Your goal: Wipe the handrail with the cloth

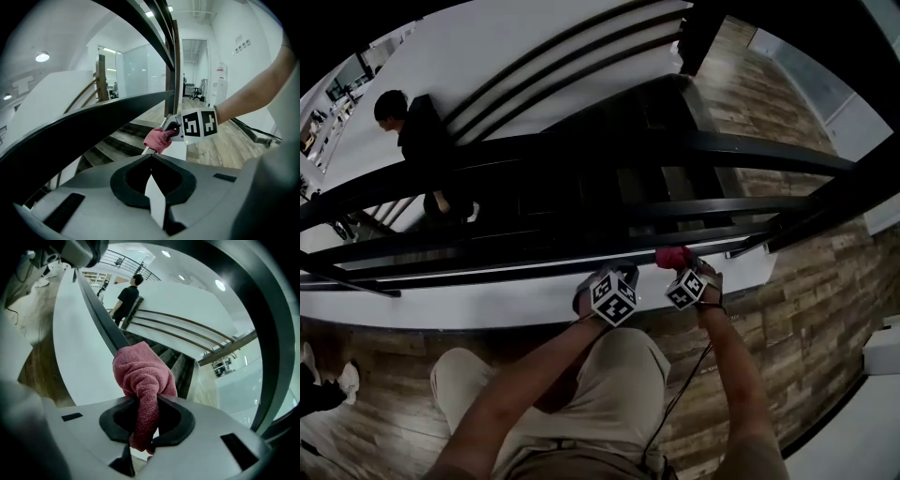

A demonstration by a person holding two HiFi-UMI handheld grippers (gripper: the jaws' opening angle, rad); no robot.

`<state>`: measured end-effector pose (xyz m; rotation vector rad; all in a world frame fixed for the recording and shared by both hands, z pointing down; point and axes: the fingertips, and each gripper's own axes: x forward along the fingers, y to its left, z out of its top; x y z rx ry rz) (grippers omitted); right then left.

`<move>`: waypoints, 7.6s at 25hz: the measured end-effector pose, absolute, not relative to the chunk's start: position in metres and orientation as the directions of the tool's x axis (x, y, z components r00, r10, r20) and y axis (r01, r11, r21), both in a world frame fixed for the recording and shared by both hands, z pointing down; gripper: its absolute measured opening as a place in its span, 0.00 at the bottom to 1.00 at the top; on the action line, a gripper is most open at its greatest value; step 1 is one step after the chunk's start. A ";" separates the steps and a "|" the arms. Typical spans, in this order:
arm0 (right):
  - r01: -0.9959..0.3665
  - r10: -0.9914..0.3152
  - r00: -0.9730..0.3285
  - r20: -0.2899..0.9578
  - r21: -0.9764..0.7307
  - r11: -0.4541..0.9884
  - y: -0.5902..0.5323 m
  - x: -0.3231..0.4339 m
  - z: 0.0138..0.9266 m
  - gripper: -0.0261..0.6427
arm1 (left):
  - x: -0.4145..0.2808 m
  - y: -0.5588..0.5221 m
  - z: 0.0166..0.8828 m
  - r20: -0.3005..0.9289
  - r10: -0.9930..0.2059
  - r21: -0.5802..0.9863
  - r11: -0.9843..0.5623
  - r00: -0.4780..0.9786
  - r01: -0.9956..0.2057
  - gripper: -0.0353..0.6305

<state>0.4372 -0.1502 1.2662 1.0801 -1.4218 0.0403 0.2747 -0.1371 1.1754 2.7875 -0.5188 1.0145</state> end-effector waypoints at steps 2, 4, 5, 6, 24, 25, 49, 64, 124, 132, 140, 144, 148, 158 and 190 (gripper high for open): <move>-0.621 -0.566 0.305 0.766 0.611 0.492 -0.147 0.486 1.266 0.15 | 0.295 -0.134 1.177 0.640 -0.256 0.020 -0.937 0.724 -0.349 0.08; -0.651 -0.551 0.380 0.743 0.638 0.411 -0.146 0.533 1.264 0.15 | 0.311 -0.133 1.175 0.639 -0.239 0.041 -0.939 0.732 -0.342 0.08; -0.657 -0.540 0.416 0.732 0.652 0.377 -0.146 0.555 1.264 0.15 | 0.316 -0.133 1.174 0.639 -0.233 0.048 -0.939 0.733 -0.341 0.08; -0.655 -0.529 0.451 0.719 0.669 0.352 -0.147 0.573 1.265 0.15 | 0.321 -0.133 1.173 0.639 -0.231 0.049 -0.939 0.733 -0.339 0.08; -0.853 -0.730 0.170 0.662 0.470 0.227 -0.092 0.395 1.136 0.15 | 0.156 -0.114 1.065 0.443 -0.422 -0.026 -0.888 0.791 -0.459 0.08; -0.843 -0.758 0.107 0.643 0.463 0.273 -0.094 0.349 1.112 0.15 | 0.130 -0.113 1.056 0.433 -0.451 -0.036 -0.874 0.781 -0.485 0.08; -0.405 -0.365 -0.579 0.729 0.131 0.905 0.005 0.007 0.646 0.15 | -0.096 -0.004 0.644 0.530 -0.667 -0.027 -0.630 0.523 -0.776 0.08; -0.556 -0.538 -0.653 0.533 0.144 0.819 0.003 0.072 0.446 0.15 | -0.070 0.023 0.479 0.542 -0.733 -0.002 -0.491 0.411 -0.871 0.08; -0.303 -0.205 -0.860 0.467 -0.145 0.942 -0.108 -0.417 0.455 0.15 | -0.475 -0.020 0.448 0.477 -0.877 0.176 0.158 -0.056 -0.972 0.08; -0.369 -0.236 -0.827 0.509 -0.177 0.912 -0.150 -0.545 0.510 0.15 | -0.553 -0.048 0.465 0.507 -0.844 0.119 0.270 -0.175 -0.955 0.08; -0.452 -0.204 -0.770 0.604 -0.291 0.843 -0.154 -0.597 0.563 0.15 | -0.593 -0.042 0.485 0.570 -0.797 0.053 0.278 -0.199 -0.959 0.08; -0.551 -0.265 -0.762 0.591 -0.377 0.745 -0.185 -0.548 0.550 0.15 | -0.570 -0.075 0.482 0.555 -0.819 0.054 0.209 -0.145 -0.976 0.08; -0.604 -0.296 -0.772 0.562 -0.505 0.617 -0.180 -0.497 0.530 0.15 | -0.539 -0.076 0.482 0.556 -0.830 0.078 0.101 -0.041 -0.992 0.08; -0.686 -0.406 -0.726 0.555 -0.549 0.478 -0.167 -0.365 0.510 0.15 | -0.455 -0.094 0.468 0.479 -0.861 0.133 -0.125 0.174 -0.983 0.08; -0.902 -0.693 -0.391 0.605 -0.400 0.160 -0.158 0.319 0.530 0.15 | 0.105 -0.124 0.479 0.526 -0.670 0.079 -0.575 0.524 -0.814 0.08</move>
